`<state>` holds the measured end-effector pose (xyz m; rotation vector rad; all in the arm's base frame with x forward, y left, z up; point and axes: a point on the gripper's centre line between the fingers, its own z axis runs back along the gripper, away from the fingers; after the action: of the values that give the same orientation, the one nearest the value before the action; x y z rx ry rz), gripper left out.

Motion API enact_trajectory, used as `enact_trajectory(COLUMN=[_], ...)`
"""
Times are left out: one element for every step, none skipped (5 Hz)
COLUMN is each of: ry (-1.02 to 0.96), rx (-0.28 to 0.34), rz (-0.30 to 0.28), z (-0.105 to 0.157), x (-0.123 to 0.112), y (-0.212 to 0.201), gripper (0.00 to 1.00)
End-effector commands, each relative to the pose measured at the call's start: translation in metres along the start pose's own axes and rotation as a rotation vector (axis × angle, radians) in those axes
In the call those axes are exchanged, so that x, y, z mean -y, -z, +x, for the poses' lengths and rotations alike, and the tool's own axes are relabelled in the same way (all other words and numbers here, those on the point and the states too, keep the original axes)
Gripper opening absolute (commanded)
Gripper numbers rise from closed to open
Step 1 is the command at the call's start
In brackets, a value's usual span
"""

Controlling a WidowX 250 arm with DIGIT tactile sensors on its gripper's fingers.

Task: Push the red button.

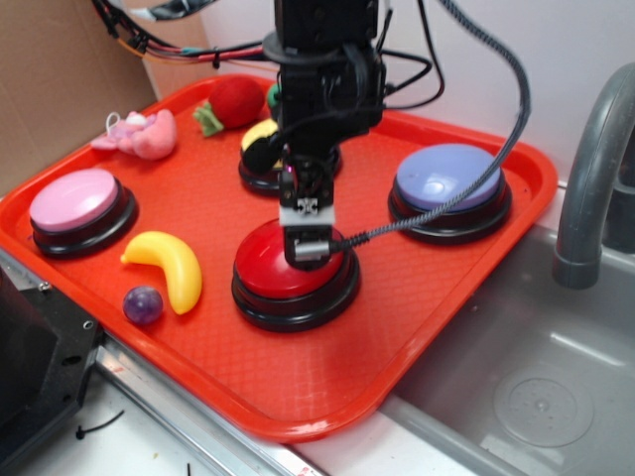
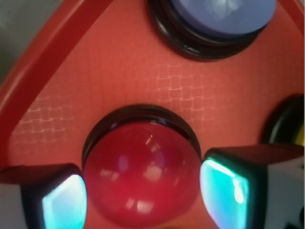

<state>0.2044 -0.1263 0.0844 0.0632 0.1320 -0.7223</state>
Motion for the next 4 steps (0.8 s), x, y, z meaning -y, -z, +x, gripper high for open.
enact_trajectory(ry=[-0.077,-0.095,-0.111,-0.125], rx=[0.048,0.094,0.130,0.130], rz=[0.039,0.040,0.036,0.053], z=[-0.006,-0.014,-0.020,-0.022], x=[0.003,0.002,0.001,0.000], y=[-0.045,-0.055,-0.060,-0.066], gripper=[1.00,1.00,1.00,1.00])
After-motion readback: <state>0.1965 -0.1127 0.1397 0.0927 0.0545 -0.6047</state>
